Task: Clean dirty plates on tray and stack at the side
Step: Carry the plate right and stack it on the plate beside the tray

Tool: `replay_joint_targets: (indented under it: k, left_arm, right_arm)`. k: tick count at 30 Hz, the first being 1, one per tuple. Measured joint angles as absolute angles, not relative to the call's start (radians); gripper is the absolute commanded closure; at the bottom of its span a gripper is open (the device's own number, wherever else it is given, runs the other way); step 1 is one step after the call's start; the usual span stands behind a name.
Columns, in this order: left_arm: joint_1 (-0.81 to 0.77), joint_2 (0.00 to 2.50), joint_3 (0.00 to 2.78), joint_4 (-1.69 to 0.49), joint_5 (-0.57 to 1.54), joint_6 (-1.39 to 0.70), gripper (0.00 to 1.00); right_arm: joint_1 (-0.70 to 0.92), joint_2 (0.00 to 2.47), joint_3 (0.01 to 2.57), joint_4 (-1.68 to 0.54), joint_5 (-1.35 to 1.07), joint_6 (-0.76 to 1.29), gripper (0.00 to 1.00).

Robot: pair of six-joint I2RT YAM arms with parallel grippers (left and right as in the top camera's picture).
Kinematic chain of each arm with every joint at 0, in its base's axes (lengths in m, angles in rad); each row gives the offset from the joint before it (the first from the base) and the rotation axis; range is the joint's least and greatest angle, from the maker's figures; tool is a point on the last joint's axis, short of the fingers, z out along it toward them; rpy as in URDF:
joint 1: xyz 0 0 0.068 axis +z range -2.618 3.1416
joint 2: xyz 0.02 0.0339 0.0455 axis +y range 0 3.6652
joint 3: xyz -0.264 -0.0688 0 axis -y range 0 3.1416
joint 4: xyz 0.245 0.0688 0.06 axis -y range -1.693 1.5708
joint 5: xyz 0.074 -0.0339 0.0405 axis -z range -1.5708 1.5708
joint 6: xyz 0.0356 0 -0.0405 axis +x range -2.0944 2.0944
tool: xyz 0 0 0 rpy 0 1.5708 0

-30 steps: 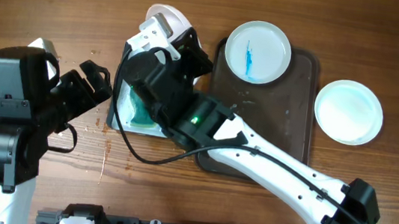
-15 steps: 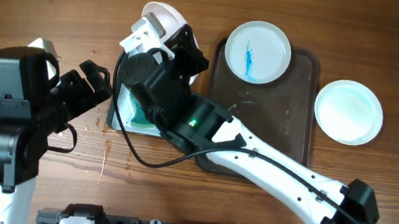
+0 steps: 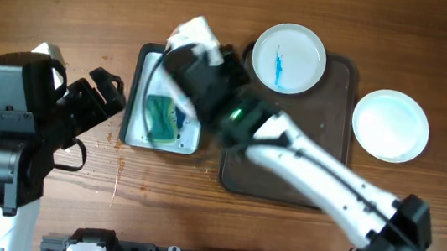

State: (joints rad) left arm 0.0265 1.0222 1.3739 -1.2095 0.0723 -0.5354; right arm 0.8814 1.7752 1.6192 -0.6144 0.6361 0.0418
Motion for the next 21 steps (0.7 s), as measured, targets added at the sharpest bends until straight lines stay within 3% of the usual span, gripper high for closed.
replay_joint_targets:
  k: [4, 8, 16, 21]
  left_arm:
    - [0.027, 1.023, 1.374, -1.209, 0.072, -0.535, 0.0]
    - [0.027, 1.023, 1.374, -1.209, 0.072, -0.535, 0.0]
    - [0.027, 1.023, 1.374, -1.208, 0.072, -0.535, 0.0]
    - [0.027, 1.023, 1.374, -1.209, 0.072, -0.535, 0.0]
  right_arm:
    - [0.6, 1.779, 1.619, -0.605, 0.027, 0.242, 0.96]
    - [0.324, 1.714, 1.619, -0.644, -0.276, 0.381, 0.96]
    - [-0.335, 1.518, 1.629, -1.031, -0.33, 0.467, 0.96]
    - [-0.548, 1.633, 1.509, -1.049, -0.273, 0.444, 0.96]
